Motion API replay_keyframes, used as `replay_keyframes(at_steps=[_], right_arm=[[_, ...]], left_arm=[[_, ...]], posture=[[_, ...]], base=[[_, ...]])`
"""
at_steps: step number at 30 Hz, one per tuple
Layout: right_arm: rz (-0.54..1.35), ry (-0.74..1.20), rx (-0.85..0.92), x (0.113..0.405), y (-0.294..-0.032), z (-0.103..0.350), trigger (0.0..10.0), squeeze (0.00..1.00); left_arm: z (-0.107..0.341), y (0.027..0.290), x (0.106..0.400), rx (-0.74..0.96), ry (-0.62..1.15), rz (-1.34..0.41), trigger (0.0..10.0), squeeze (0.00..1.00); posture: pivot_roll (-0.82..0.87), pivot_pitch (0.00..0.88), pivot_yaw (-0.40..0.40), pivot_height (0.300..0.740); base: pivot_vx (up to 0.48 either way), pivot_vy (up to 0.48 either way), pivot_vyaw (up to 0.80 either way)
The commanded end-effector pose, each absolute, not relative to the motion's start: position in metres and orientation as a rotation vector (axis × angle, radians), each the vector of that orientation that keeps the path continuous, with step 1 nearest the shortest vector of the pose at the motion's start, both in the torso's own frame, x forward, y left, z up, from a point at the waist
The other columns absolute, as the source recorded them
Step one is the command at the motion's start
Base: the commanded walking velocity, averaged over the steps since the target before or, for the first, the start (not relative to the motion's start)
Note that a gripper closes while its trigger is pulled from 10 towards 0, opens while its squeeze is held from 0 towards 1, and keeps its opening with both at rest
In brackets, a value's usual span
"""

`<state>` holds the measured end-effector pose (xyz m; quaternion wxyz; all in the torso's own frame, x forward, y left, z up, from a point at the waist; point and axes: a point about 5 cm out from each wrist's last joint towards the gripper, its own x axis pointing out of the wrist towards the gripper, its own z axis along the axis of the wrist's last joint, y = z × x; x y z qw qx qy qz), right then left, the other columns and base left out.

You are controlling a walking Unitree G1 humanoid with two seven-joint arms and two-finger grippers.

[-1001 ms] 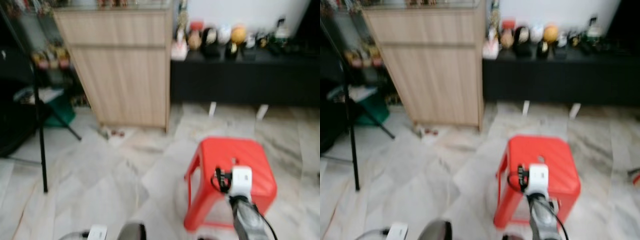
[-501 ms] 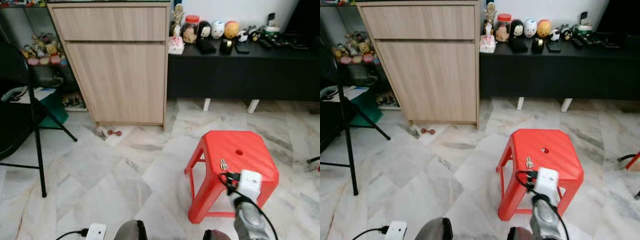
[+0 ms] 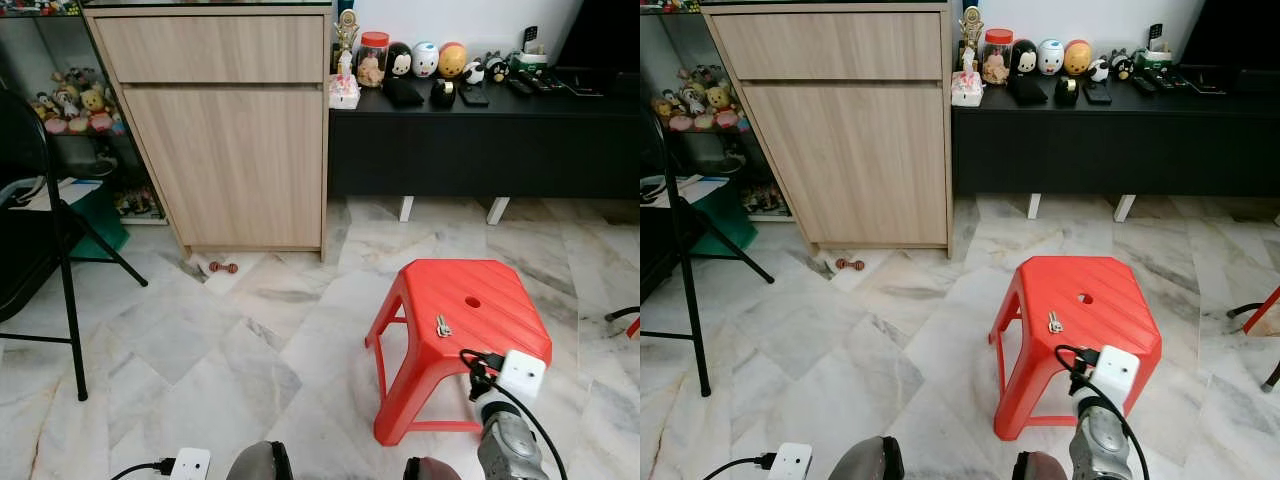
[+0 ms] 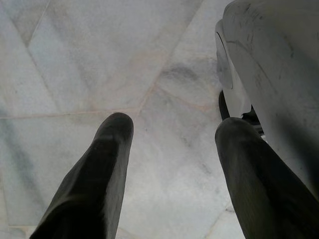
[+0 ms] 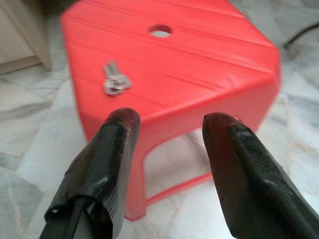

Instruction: Hang keys on a hook

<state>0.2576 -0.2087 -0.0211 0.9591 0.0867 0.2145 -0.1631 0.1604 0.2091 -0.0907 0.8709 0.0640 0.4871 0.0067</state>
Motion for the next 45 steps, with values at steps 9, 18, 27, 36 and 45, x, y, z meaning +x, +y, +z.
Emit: replay_keyframes(at_steps=[9, 18, 27, 36, 45], right_arm=[[-0.323, 0.387, 0.163, 0.2653, -0.2101, -0.0126, 10.0, 0.0], [-0.325, 0.353, 0.223, 0.2682, -0.2069, -0.0094, 10.0, 0.0], [-0.307, 0.334, 0.187, 0.2695, -0.2039, -0.0073, 10.0, 0.0], [-0.309, 0.324, 0.189, 0.2702, -0.2047, -0.0061, 10.0, 0.0], [-0.305, 0.33, 0.19, 0.2704, -0.2035, -0.0067, 10.0, 0.0]], left_arm=[[-0.0914, 0.2026, 0.1607, 0.124, 1.01, -0.021, 10.0, 0.0], [-0.091, 0.2049, 0.1608, 0.135, 1.01, -0.016, 10.0, 0.0], [-0.0905, 0.2071, 0.1611, 0.138, 1.008, -0.005, 10.0, 0.0], [-0.0904, 0.2071, 0.1613, 0.138, 1.007, -0.005, 10.0, 0.0], [-0.09, 0.2075, 0.1619, 0.138, 1.004, -0.003, 10.0, 0.0]], posture=[[0.02, 0.0, -0.017, 0.621], [0.02, 0.0, -0.017, 0.621], [0.02, 0.0, -0.018, 0.621], [0.02, 0.0, -0.018, 0.621], [0.02, 0.0, -0.019, 0.621]], base=[[0.0, 0.0, 0.0], [0.0, 0.0, -0.25], [0.0, 0.0, -0.35], [0.0, 0.0, 0.0], [0.0, 0.0, 0.0]])
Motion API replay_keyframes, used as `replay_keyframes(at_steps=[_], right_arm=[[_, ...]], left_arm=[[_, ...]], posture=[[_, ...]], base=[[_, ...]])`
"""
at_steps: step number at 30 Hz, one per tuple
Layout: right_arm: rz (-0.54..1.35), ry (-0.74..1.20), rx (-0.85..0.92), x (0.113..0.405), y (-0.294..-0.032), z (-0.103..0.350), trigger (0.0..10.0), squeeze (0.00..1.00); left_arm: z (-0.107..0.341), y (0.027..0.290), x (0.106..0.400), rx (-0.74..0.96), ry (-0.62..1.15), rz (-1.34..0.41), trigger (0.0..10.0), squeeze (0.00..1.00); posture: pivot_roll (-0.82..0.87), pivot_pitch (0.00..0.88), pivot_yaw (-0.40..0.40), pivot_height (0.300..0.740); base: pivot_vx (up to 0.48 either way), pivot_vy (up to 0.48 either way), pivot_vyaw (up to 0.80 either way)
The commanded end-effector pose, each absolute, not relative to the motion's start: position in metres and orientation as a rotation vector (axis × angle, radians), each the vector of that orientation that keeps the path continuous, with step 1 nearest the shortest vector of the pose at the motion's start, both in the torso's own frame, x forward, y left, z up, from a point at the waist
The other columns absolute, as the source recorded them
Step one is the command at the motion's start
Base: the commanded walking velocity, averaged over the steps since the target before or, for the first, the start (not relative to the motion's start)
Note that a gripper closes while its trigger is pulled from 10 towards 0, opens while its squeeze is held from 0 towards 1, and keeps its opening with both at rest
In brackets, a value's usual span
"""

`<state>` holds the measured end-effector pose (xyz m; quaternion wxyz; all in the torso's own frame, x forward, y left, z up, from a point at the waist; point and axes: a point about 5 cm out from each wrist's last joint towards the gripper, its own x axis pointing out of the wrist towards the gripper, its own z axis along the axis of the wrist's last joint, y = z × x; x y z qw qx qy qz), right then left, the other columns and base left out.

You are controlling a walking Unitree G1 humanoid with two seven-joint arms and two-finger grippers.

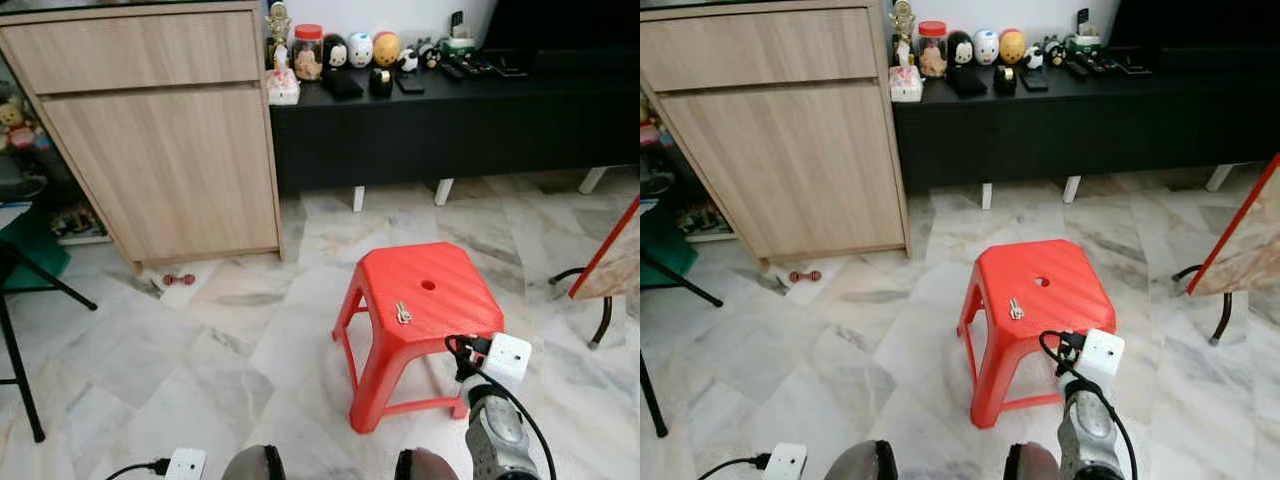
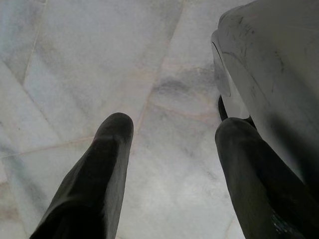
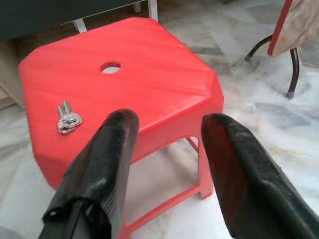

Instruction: Hang keys on a hook

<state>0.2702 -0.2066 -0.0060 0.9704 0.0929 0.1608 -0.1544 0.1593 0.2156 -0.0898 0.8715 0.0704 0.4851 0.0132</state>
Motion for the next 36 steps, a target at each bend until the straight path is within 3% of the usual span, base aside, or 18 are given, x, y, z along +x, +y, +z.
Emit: replay_keyframes(at_steps=[1, 9, 36], right_arm=[[-0.304, 0.33, 0.19, 0.27, -0.203, -0.007, 10.0, 0.0], [-0.261, 0.322, 0.169, 0.271, -0.199, -0.006, 10.0, 0.0], [-0.231, 0.317, 0.174, 0.272, -0.193, -0.006, 10.0, 0.0]], left_arm=[[-0.09, 0.207, 0.162, 0.139, 1.004, -0.003, 10.0, 0.0], [-0.09, 0.206, 0.163, 0.14, 1.006, -0.007, 10.0, 0.0], [-0.089, 0.206, 0.164, 0.134, 0.999, -0.009, 10.0, 0.0]], posture=[[0.02, 0.0, -0.019, 0.621], [0.02, 0.0, -0.019, 0.621], [0.02, 0.0, -0.016, 0.621]], base=[[0.0, 0.0, 0.0], [0.0, 0.0, 0.0], [0.294, 0.0, 0.0]])
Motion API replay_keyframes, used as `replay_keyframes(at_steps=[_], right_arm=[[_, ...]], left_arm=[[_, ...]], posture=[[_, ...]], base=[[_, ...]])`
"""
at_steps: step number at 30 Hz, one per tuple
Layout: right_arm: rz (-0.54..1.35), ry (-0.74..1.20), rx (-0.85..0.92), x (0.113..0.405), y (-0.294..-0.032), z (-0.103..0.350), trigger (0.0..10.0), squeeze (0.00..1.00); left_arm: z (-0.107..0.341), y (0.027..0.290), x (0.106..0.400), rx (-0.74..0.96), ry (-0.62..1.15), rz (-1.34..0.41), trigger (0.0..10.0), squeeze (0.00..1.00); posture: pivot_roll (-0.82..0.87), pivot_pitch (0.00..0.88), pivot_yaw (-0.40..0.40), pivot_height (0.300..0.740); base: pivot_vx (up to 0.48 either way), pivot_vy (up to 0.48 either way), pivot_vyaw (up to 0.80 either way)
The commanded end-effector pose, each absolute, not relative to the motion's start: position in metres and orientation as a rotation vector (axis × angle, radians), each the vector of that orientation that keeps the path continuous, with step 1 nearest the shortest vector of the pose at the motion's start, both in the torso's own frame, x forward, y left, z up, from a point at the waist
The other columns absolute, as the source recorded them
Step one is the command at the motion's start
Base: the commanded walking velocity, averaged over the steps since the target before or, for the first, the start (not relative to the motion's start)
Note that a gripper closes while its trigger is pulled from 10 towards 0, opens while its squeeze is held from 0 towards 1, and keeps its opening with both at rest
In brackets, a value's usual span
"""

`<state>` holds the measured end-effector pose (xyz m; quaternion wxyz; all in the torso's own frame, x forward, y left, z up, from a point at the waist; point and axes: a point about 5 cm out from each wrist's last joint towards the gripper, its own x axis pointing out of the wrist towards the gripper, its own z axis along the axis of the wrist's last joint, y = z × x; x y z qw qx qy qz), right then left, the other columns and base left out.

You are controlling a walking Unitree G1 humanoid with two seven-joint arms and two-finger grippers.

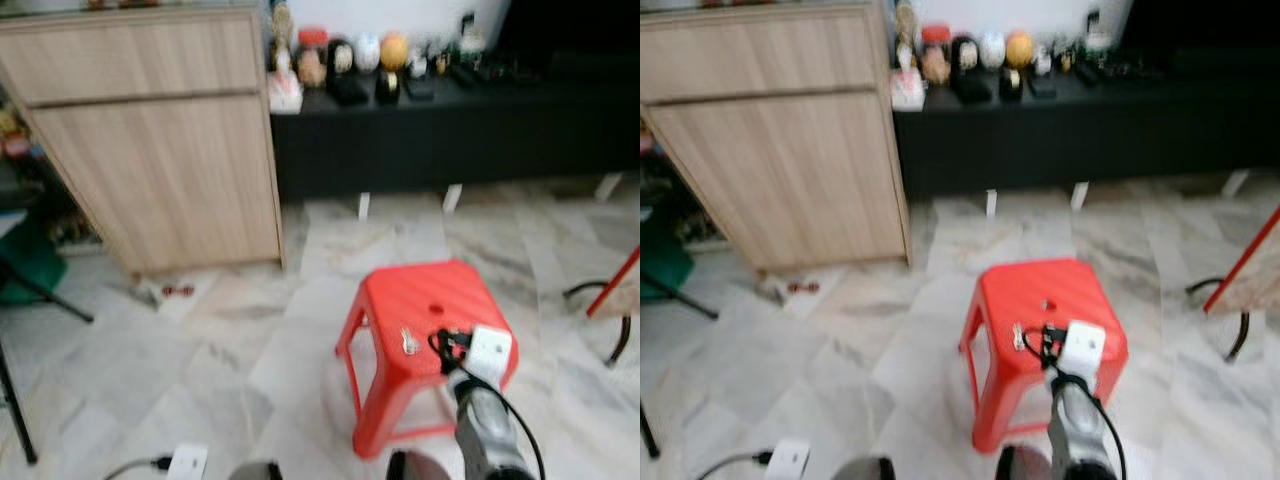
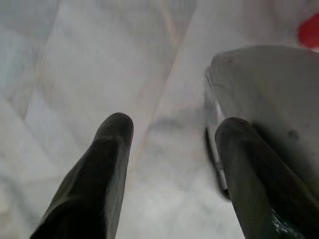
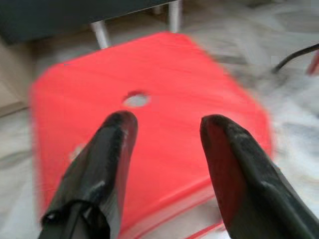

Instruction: Hang keys on a hook

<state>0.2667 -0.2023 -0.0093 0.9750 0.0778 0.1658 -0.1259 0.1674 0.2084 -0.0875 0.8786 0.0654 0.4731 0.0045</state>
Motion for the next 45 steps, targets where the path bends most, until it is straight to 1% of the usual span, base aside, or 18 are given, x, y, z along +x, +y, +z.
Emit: replay_keyframes(at_steps=[1, 3, 9, 20, 25, 27, 29, 30, 33, 36, 39, 45], right_arm=[[-0.232, 0.317, 0.174, 0.272, -0.193, -0.006, 10.0, 0.0], [-0.235, 0.319, 0.172, 0.272, -0.193, -0.006, 10.0, 0.0], [-0.222, 0.349, 0.171, 0.271, -0.192, -0.009, 10.0, 0.0], [-0.098, 0.616, 0.115, 0.269, -0.175, -0.028, 10.0, 0.0], [-0.039, 0.662, 0.097, 0.271, -0.168, -0.029, 10.0, 0.0], [-0.054, 0.657, 0.095, 0.274, -0.17, -0.026, 10.0, 0.0], [-0.066, 0.596, 0.123, 0.283, -0.171, -0.018, 10.0, 0.0], [-0.066, 0.596, 0.123, 0.283, -0.171, -0.018, 10.0, 0.0], [-0.008, 0.534, 0.103, 0.291, -0.164, -0.008, 10.0, 0.0], [0.042, 0.544, 0.03, 0.293, -0.159, -0.008, 10.0, 0.0], [0.063, 0.544, 0.033, 0.295, -0.159, -0.006, 10.0, 0.0], [0.084, 0.531, -0.014, 0.299, -0.161, -0.002, 10.0, 0.0]], left_arm=[[-0.089, 0.206, 0.165, 0.135, 0.999, -0.009, 10.0, 0.0], [-0.089, 0.205, 0.165, 0.139, 0.999, -0.009, 10.0, 0.0], [-0.089, 0.205, 0.165, 0.147, 1.003, -0.008, 10.0, 0.0], [-0.09, 0.203, 0.163, 0.144, 1.003, -0.013, 10.0, 0.0], [-0.091, 0.202, 0.161, 0.144, 1.008, -0.016, 10.0, 0.0], [-0.092, 0.201, 0.159, 0.141, 1.012, -0.014, 10.0, 0.0], [-0.094, 0.201, 0.155, 0.135, 1.017, -0.013, 10.0, 0.0], [-0.094, 0.201, 0.155, 0.135, 1.017, -0.013, 10.0, 0.0], [-0.096, 0.2, 0.149, 0.137, 1.03, -0.016, 10.0, 0.0], [-0.099, 0.2, 0.142, 0.138, 1.04, -0.019, 10.0, 0.0], [-0.1, 0.201, 0.137, 0.135, 1.046, -0.017, 10.0, 0.0], [-0.103, 0.202, 0.127, 0.135, 1.058, -0.016, 10.0, 0.0]], posture=[[0.02, 0.0, -0.016, 0.621], [0.02, 0.0, -0.017, 0.621], [0.02, 0.0, -0.018, 0.621], [0.02, 0.0, -0.014, 0.621], [0.02, 0.0, -0.017, 0.621], [0.03, 0.0, -0.022, 0.621], [0.03, 0.0, -0.025, 0.621], [0.03, 0.0, -0.025, 0.621], [0.03, 0.011, -0.025, 0.621], [0.04, 0.032, -0.03, 0.621], [0.04, 0.045, -0.035, 0.621], [0.05, 0.073, -0.041, 0.616]], base=[[0.326, 0.0, 0.0], [0.319, 0.0, 0.0], [0.0, 0.0, 0.0], [0.0, 0.0, 0.0], [0.0, 0.0, 0.0], [0.0, 0.0, 0.0], [0.0, 0.0, 0.0], [0.0, 0.0, 0.0], [0.0, 0.0, 0.0], [0.0, 0.0, 0.0], [0.0, 0.0, 0.0], [0.0, 0.0, 0.0]])
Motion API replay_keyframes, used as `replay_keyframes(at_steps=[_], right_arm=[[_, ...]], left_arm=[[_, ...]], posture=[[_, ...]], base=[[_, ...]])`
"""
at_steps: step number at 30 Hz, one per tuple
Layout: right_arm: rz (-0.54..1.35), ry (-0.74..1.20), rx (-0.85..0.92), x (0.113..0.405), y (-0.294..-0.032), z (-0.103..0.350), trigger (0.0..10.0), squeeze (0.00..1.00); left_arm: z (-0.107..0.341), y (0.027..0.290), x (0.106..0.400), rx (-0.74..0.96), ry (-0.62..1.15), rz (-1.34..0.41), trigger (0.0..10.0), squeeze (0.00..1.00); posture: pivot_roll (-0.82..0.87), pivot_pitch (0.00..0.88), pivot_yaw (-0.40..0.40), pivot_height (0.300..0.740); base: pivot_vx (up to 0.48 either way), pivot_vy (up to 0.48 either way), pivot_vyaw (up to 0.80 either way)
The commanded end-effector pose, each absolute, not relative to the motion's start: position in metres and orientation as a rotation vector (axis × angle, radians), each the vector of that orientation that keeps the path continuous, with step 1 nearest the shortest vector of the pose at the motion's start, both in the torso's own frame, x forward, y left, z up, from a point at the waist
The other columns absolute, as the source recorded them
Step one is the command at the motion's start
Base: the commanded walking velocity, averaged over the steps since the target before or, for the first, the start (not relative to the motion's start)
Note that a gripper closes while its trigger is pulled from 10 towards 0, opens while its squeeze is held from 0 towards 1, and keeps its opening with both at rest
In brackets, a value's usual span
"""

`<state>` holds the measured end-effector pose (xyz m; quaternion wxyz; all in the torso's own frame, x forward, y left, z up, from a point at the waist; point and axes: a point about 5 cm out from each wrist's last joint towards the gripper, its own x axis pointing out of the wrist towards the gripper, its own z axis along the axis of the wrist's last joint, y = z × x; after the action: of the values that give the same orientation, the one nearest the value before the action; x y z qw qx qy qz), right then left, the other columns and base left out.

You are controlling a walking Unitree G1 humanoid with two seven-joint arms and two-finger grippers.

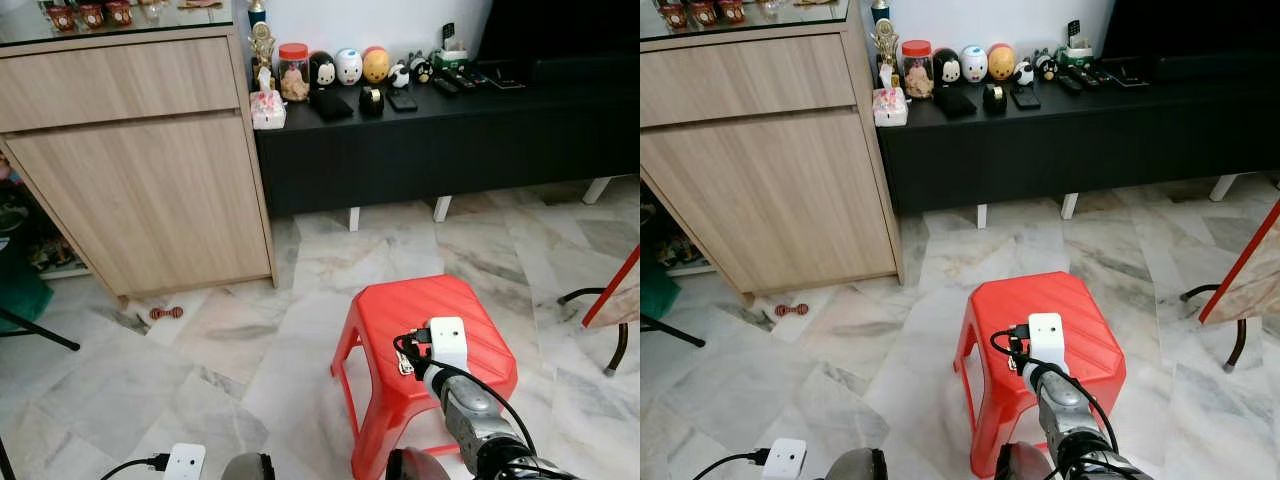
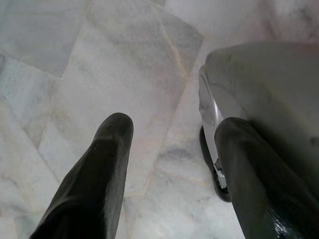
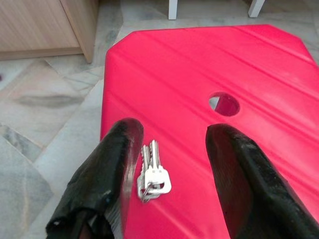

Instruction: Hang keys on a hook

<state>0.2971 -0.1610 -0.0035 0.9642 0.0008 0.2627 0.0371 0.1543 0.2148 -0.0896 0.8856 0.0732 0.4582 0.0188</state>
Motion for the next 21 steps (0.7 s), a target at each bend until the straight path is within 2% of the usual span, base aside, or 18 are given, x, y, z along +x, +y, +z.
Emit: replay_keyframes(at_steps=[1, 11, 21], right_arm=[[0.087, 0.524, -0.012, 0.3, -0.161, -0.001, 10.0, 0.0], [0.093, 0.54, 0.005, 0.297, -0.158, -0.004, 10.0, 0.0], [0.17, 0.587, -0.028, 0.306, -0.149, 0.002, 10.0, 0.0]], left_arm=[[-0.103, 0.202, 0.126, 0.135, 1.059, -0.015, 10.0, 0.0], [-0.104, 0.203, 0.12, 0.134, 1.06, -0.006, 10.0, 0.0], [-0.105, 0.203, 0.116, 0.133, 1.061, -0.005, 10.0, 0.0]], posture=[[0.05, 0.079, -0.042, 0.611], [0.06, 0.094, -0.047, 0.601], [0.07, 0.115, -0.051, 0.601]], base=[[0.0, 0.0, 0.0], [0.0, 0.0, 0.0], [0.0, 0.0, 0.0]])
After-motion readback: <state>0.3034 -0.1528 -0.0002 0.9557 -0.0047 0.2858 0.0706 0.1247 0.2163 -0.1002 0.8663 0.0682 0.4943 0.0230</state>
